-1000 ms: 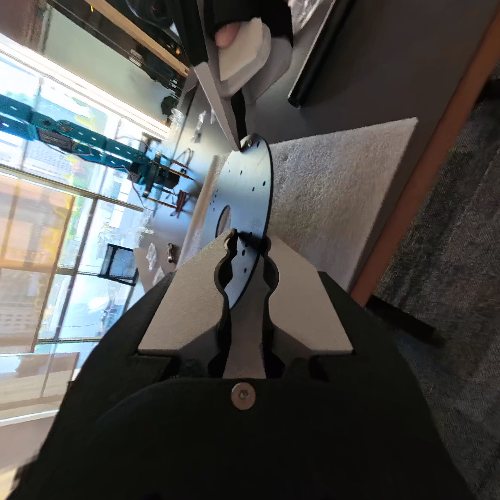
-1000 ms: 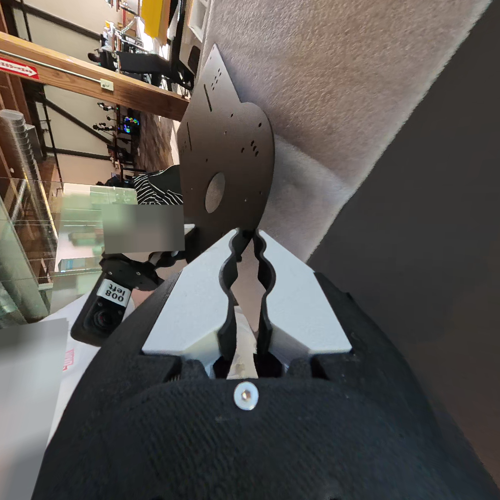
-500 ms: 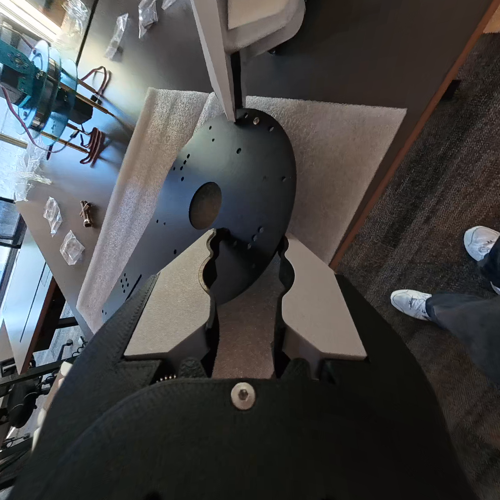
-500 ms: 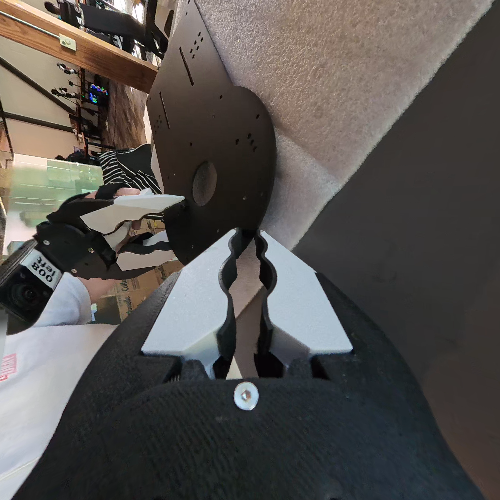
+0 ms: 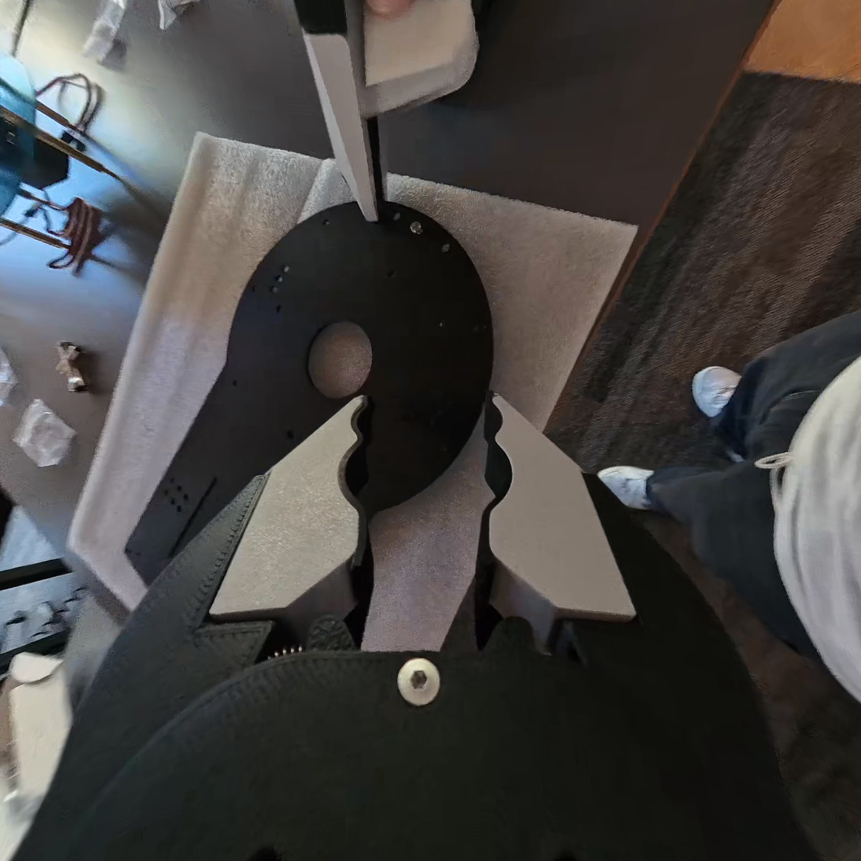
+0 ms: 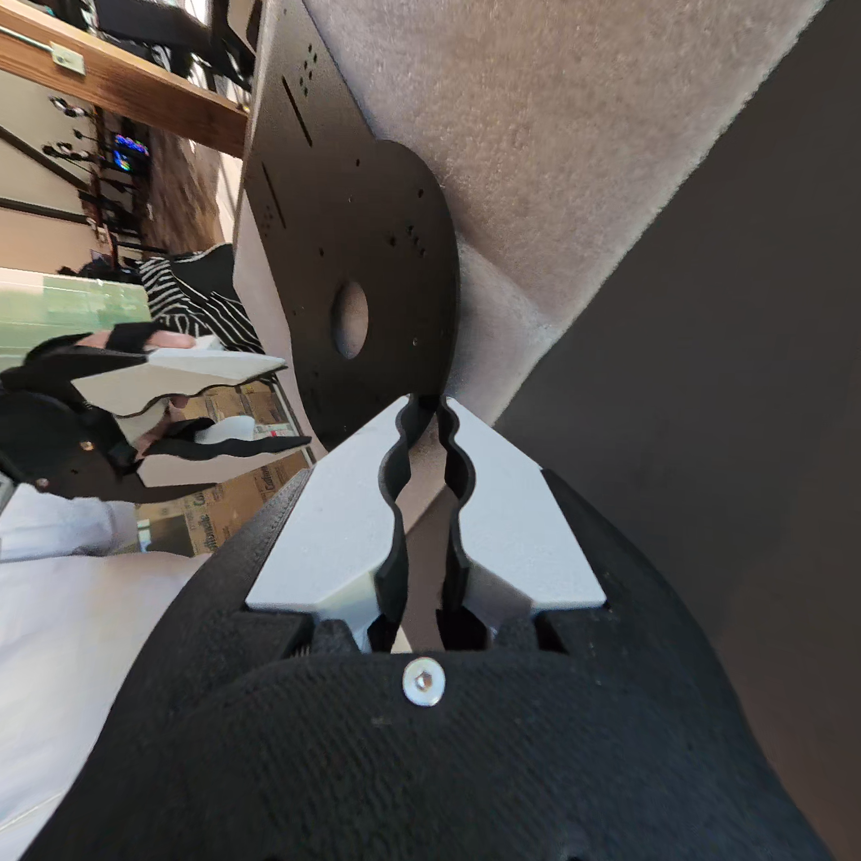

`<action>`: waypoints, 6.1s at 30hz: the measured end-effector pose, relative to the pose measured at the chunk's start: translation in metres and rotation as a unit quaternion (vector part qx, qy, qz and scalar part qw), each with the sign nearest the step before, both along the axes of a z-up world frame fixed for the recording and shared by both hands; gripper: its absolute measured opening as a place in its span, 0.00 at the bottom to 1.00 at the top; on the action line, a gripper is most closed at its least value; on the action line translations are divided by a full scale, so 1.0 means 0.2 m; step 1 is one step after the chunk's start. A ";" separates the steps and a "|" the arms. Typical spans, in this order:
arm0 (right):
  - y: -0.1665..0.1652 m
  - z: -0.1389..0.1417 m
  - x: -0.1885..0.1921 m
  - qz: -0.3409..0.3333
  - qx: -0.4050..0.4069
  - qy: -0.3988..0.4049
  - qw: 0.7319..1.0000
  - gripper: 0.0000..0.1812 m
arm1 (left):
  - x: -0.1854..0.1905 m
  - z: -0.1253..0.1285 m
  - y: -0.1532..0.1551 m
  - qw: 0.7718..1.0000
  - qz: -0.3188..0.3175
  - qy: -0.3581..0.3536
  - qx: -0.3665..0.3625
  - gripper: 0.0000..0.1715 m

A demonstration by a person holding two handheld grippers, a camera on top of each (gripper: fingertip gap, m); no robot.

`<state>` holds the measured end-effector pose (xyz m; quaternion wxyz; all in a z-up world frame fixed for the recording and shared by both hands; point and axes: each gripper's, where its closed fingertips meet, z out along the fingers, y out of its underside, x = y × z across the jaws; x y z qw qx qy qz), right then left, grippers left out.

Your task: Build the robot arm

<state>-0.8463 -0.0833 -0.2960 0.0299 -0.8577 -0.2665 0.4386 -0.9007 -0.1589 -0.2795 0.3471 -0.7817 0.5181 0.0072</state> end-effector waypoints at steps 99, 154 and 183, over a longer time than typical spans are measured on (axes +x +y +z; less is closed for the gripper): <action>0.11 0.65 -0.11 -0.133 0.567 0.105 0.806 0.10 | 0.30 0.92 0.57 0.811 -0.067 -0.571 -0.108 0.09; -0.10 0.37 -0.05 0.163 0.464 0.221 0.842 0.09 | 0.43 0.69 0.31 0.878 -0.140 -0.457 -0.024 0.09; -0.13 0.42 -0.02 0.109 0.404 0.253 0.872 0.12 | 0.44 0.67 0.24 0.851 -0.287 -0.431 -0.087 0.09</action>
